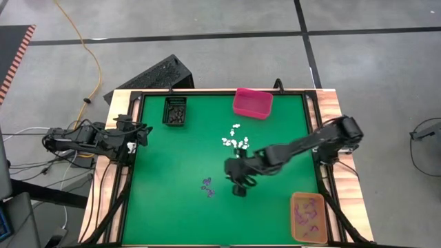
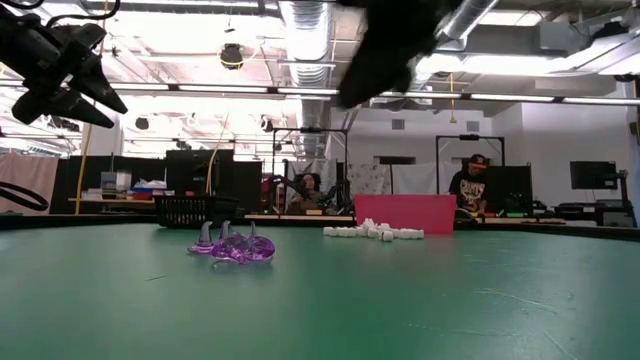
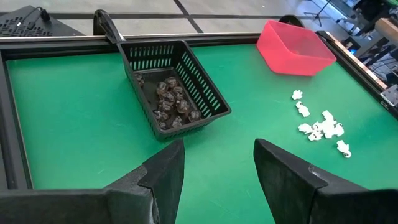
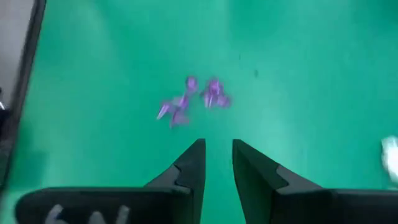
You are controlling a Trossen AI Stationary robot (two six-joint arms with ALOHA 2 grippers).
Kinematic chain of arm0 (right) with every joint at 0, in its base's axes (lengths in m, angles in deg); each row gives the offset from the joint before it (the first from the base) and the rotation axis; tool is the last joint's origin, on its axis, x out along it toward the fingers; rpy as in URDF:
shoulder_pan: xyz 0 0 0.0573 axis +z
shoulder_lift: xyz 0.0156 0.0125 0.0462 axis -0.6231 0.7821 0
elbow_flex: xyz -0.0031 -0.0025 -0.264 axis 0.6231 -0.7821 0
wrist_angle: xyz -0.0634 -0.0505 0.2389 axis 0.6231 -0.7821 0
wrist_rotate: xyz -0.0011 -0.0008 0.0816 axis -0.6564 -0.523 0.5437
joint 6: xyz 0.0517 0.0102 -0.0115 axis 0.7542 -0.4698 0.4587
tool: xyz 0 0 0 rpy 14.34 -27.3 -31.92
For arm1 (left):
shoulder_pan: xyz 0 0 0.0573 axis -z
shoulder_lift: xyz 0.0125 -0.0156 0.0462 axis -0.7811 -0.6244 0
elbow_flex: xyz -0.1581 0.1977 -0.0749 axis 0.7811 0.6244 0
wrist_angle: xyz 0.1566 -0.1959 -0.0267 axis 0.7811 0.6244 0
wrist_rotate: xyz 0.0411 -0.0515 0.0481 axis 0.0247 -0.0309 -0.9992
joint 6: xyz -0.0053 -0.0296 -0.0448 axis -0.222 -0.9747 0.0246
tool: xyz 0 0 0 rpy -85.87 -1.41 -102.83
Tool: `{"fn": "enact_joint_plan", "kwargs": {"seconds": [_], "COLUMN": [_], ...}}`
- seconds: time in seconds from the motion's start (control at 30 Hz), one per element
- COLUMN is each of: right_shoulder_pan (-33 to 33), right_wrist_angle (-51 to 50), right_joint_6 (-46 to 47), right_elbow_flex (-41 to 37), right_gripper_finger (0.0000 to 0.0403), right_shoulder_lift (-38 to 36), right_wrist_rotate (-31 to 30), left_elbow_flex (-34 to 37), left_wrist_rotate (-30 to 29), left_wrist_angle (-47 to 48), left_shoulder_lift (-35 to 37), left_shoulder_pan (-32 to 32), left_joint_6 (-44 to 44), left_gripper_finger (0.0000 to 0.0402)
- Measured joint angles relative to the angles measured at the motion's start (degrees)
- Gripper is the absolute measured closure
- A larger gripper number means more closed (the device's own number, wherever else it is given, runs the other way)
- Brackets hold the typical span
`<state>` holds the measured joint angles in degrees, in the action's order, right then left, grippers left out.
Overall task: Sort Halloween decoration
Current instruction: Put the pink witch hat toy into the orange bin
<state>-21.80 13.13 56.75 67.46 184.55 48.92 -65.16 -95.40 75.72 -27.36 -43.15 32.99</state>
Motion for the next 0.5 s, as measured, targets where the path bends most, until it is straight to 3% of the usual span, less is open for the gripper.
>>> {"fn": "enact_joint_plan", "kwargs": {"seconds": [0.3,0.5], "right_shoulder_pan": [-7.1,-7.1], "right_wrist_angle": [19.7,22.1], "right_joint_6": [-9.5,-15.3], "right_elbow_flex": [0.0,3.2], "right_gripper_finger": [0.0217,0.0218], "right_shoulder_lift": [13.1,19.6], "right_wrist_rotate": [13.8,15.6], "left_elbow_flex": [0.0,0.0], "left_wrist_rotate": [0.0,0.0], "left_wrist_angle": [0.2,0.2], "left_shoulder_lift": [0.0,0.0], "left_shoulder_pan": [0.0,0.0], "left_joint_6": [0.4,0.4], "left_gripper_finger": [0.0219,0.0219]}}
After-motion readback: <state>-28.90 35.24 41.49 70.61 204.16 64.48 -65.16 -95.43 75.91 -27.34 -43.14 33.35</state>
